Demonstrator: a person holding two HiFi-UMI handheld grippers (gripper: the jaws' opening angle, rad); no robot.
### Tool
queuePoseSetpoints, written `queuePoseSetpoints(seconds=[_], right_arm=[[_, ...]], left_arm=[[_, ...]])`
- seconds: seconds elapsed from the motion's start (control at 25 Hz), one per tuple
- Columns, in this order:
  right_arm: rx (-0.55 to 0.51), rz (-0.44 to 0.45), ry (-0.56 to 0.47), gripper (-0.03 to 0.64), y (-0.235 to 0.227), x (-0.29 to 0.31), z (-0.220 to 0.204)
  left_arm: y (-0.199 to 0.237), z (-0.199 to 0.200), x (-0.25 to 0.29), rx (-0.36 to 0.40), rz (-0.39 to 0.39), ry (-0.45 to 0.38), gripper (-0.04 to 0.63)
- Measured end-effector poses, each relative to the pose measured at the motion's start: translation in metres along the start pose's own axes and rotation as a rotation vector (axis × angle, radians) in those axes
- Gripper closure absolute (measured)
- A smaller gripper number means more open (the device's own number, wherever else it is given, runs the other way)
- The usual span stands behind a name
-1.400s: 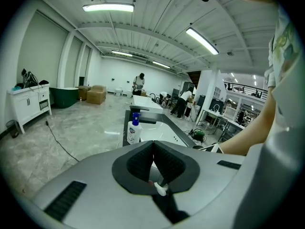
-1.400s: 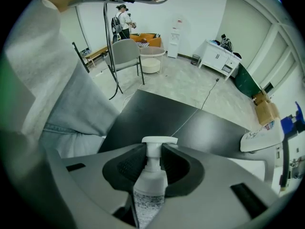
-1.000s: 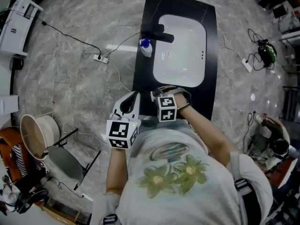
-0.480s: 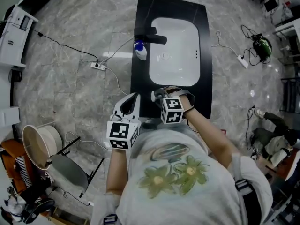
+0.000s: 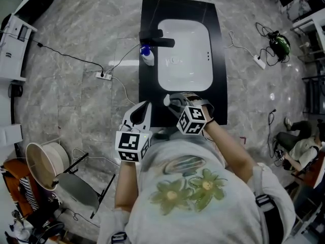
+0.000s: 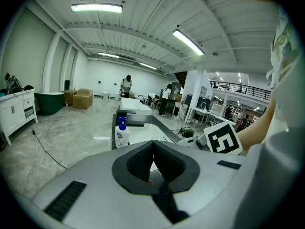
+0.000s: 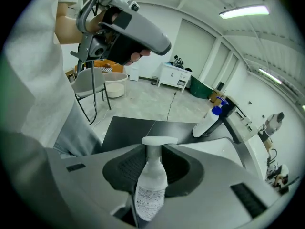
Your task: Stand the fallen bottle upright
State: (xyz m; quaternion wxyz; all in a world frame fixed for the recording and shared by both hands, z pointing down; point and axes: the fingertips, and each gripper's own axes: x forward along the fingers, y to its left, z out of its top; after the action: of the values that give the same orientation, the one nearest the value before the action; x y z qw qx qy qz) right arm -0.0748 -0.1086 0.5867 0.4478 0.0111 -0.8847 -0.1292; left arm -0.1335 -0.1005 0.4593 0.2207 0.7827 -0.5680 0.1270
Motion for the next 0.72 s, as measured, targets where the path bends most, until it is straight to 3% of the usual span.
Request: queuePoseSetpoints(seconds=[0.72], right_arm=[[0.272, -0.115, -0.18, 0.495, -0.015, -0.036, 0.009]], left_arm=[[-0.015, 0.0, -0.002, 0.029, -0.045, 0.012, 0.577]])
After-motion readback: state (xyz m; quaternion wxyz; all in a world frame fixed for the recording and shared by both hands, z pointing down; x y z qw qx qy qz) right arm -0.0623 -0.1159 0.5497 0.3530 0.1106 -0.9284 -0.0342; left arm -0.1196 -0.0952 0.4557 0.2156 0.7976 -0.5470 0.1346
